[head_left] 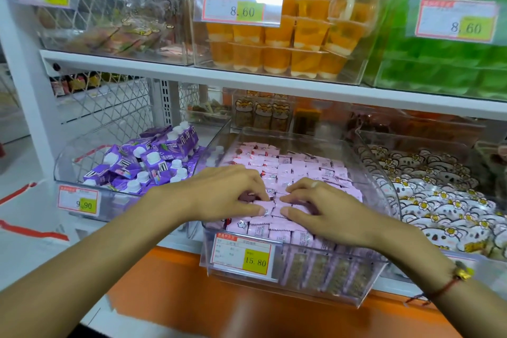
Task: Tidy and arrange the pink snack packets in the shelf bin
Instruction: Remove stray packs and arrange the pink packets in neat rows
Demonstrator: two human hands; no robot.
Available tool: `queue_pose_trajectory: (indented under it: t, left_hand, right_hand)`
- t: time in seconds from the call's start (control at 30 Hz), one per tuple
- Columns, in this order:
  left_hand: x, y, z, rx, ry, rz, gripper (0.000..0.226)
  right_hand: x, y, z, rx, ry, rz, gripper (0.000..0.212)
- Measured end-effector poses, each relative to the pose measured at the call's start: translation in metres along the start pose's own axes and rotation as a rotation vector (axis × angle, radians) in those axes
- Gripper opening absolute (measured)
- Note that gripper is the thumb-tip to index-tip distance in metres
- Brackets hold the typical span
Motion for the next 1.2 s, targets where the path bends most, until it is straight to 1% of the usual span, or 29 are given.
queue_pose_trajectory:
  t: [0.07, 0.2, 0.3, 0.37, 0.47, 0.53, 0.63, 0.7, 0.73, 0.77, 0.83, 0.87, 0.93, 1.0, 1.03, 1.07, 1.1, 1.13, 1.2]
  left_hand:
    - [-0.003, -0.002, 0.0, 0.044, -0.035, 0.016, 0.028]
    - [-0.004, 0.0, -0.003, 0.17, -0.065, 0.017, 0.022]
    - [-0.003, 0.0, -0.001, 0.231, -0.092, 0.031, 0.017]
    - [-0.003, -0.003, 0.0, 0.335, -0.118, 0.076, 0.007]
    - [-0.003, -0.005, 0.003, 0.4, -0.128, 0.128, 0.007]
    - [-0.002, -0.007, 0.003, 0.46, -0.149, 0.217, 0.007]
    - [0.002, -0.018, -0.001, 0.713, -0.256, 0.416, 0.008]
    - [0.005, -0.027, -0.004, 0.88, -0.338, 0.537, 0.008]
    - [0.007, -0.03, -0.005, 0.949, -0.369, 0.604, 0.008]
    - [0.009, -0.033, -0.007, 1.006, -0.393, 0.679, 0.01]
    - [0.013, -0.036, -0.01, 1.147, -0.434, 0.824, 0.013]
    - [0.014, -0.037, -0.011, 1.241, -0.454, 0.88, 0.012]
    - [0.014, -0.034, -0.011, 1.431, -0.499, 0.915, 0.008]
    - [0.01, -0.027, -0.008, 1.556, -0.543, 0.842, 0.011]
    - [0.007, -0.023, -0.007, 1.545, -0.561, 0.791, 0.012]
    - [0.005, -0.019, -0.007, 1.467, -0.565, 0.752, 0.012]
    - [0.005, -0.018, -0.008, 1.312, -0.537, 0.741, 0.013]
    - [0.006, -0.02, -0.009, 1.104, -0.464, 0.745, 0.019]
    - [0.008, -0.025, -0.008, 0.665, -0.257, 0.72, 0.041]
  right_hand:
    - [0.0, -0.001, 0.0, 0.019, -0.011, 0.02, 0.049]
    - [0.001, 0.0, -0.006, -0.021, -0.081, 0.174, 0.038]
    - [-0.002, 0.008, -0.011, 0.003, -0.085, 0.129, 0.037]
    - [-0.004, 0.011, -0.01, -0.013, -0.055, 0.085, 0.039]
    - [-0.007, 0.01, -0.009, -0.085, -0.04, 0.047, 0.034]
    - [-0.009, 0.01, -0.008, -0.118, -0.031, 0.041, 0.025]
    - [-0.01, 0.011, -0.004, -0.092, -0.001, 0.026, 0.031]
    - [-0.01, 0.012, -0.004, -0.114, -0.006, 0.035, 0.027]
    - [-0.01, 0.011, -0.006, -0.166, -0.023, 0.074, 0.023]
    - [-0.009, 0.008, -0.008, -0.237, -0.033, 0.143, 0.026]
    - [-0.008, 0.0, -0.011, -0.415, -0.025, 0.31, 0.037]
    - [-0.008, -0.003, -0.013, -0.537, -0.022, 0.364, 0.04]
    - [-0.007, -0.007, -0.019, -0.782, -0.048, 0.416, 0.04]
    - [-0.005, -0.012, -0.023, -0.886, -0.097, 0.499, 0.033]
    - [-0.004, -0.015, -0.025, -0.916, -0.109, 0.543, 0.027]
    - [-0.002, -0.019, -0.026, -0.961, -0.099, 0.578, 0.021]
    - [-0.001, -0.022, -0.026, -1.031, -0.063, 0.602, 0.018]
    - [0.0, -0.023, -0.024, -1.124, -0.009, 0.617, 0.018]
    - [0.001, -0.025, -0.021, -1.288, 0.104, 0.611, 0.021]
Point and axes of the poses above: each hand's wrist, its own x-axis away from the middle knuckle, its own y-axis out of the palm, z = x × y, the point moved 3 cm from there along -x, towards the middle knuckle, and after that the axes turned 14 degrees about -x, right-handed, at the moved point
